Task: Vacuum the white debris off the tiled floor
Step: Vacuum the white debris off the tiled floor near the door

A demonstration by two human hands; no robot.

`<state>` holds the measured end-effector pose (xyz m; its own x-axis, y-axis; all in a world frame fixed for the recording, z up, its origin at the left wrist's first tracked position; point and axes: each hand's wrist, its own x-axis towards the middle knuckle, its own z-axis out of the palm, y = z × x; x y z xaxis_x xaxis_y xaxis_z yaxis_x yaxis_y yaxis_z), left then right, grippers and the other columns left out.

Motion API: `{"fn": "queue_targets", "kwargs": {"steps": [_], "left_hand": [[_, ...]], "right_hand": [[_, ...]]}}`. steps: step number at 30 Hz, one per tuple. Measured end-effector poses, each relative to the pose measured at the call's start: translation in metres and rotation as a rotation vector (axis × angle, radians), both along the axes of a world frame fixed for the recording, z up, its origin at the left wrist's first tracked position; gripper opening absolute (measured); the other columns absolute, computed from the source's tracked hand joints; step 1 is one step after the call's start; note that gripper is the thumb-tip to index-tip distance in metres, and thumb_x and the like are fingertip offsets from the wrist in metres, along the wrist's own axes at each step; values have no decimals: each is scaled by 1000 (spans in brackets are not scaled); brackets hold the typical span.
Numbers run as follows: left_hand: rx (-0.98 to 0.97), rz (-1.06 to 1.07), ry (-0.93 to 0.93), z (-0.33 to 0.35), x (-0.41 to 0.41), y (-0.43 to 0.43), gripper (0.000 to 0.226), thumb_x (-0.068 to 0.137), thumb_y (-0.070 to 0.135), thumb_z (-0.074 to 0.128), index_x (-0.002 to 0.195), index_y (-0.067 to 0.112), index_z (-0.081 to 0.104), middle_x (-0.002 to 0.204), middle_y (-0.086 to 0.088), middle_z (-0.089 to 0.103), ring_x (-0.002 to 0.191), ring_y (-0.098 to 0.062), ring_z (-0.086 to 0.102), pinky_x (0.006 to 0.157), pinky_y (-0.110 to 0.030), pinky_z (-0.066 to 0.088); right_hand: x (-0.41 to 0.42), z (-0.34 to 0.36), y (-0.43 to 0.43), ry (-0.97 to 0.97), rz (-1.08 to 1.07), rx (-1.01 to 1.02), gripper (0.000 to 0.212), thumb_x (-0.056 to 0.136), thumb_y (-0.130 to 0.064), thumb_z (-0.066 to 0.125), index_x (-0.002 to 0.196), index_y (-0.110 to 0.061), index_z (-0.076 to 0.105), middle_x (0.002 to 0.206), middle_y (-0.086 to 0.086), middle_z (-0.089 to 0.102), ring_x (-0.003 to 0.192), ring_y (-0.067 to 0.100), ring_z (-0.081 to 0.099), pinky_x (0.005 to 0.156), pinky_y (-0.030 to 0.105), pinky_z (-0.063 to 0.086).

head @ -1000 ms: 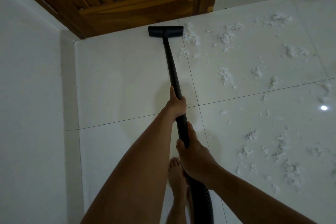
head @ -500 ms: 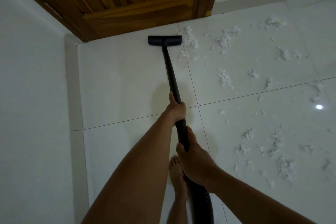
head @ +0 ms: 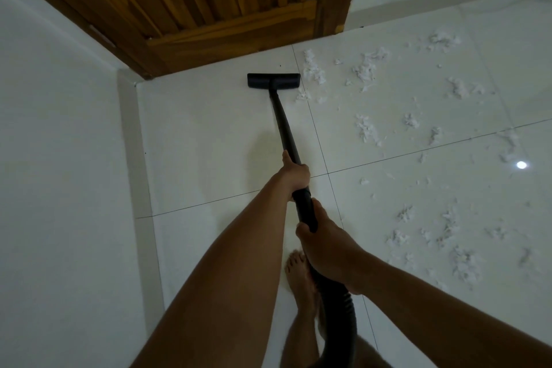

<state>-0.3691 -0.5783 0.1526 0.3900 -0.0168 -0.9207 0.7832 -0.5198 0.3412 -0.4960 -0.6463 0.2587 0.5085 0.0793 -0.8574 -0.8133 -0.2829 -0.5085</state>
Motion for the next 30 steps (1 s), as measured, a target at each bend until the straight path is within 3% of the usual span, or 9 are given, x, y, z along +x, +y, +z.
{"fn": "queue_targets", "kwargs": {"steps": [3,8,14,19,23,27,30], "left_hand": [[-1,4,10,0,8,-3,75,105,26,36,156,40,-18,125,-16,57,87,-23,60,90,-45,58],[6,6,-8,-4,27,-8,75,106,26,36,156,38,-18,122,-11,52,88,-24,60,92,-46,57],[5,32,-4,-3,49,-17,74,106,26,36,156,39,-17,133,-14,52,88,-23,60,91,-45,57],[3,54,-10,-2,61,-28,74,106,26,36,156,39,-17,117,-8,51,80,-21,59,89,-44,58],[-11,75,7,-1,69,-33,75,105,26,37,155,42,-17,125,-15,57,79,-21,59,87,-43,59],[-17,70,13,4,75,-32,75,105,25,37,155,43,-15,132,-20,57,77,-20,59,75,-38,59],[-27,63,40,11,74,-31,75,104,24,38,156,43,-12,126,-17,58,78,-20,59,73,-38,58]], "right_hand": [[7,-5,-2,0,17,-24,57,102,-27,40,149,-52,19,71,11,61,47,18,60,53,31,55],[25,-14,-7,-8,56,-45,58,101,-29,40,147,-55,16,66,7,63,47,19,63,62,39,61],[51,-10,-19,23,61,-28,60,102,-29,41,149,-54,13,75,11,63,50,20,63,58,41,63],[66,-3,-33,-8,87,-48,62,105,-24,39,156,-44,11,79,9,61,42,10,56,42,23,48],[76,1,-39,-16,109,-72,60,105,-24,39,157,-41,13,83,8,62,46,9,57,41,20,46],[82,8,-37,14,58,-31,58,104,-24,40,154,-42,18,82,10,61,46,13,58,45,24,50],[79,15,-33,44,27,-2,59,102,-25,41,149,-51,18,76,11,62,46,16,60,51,31,55]]}}
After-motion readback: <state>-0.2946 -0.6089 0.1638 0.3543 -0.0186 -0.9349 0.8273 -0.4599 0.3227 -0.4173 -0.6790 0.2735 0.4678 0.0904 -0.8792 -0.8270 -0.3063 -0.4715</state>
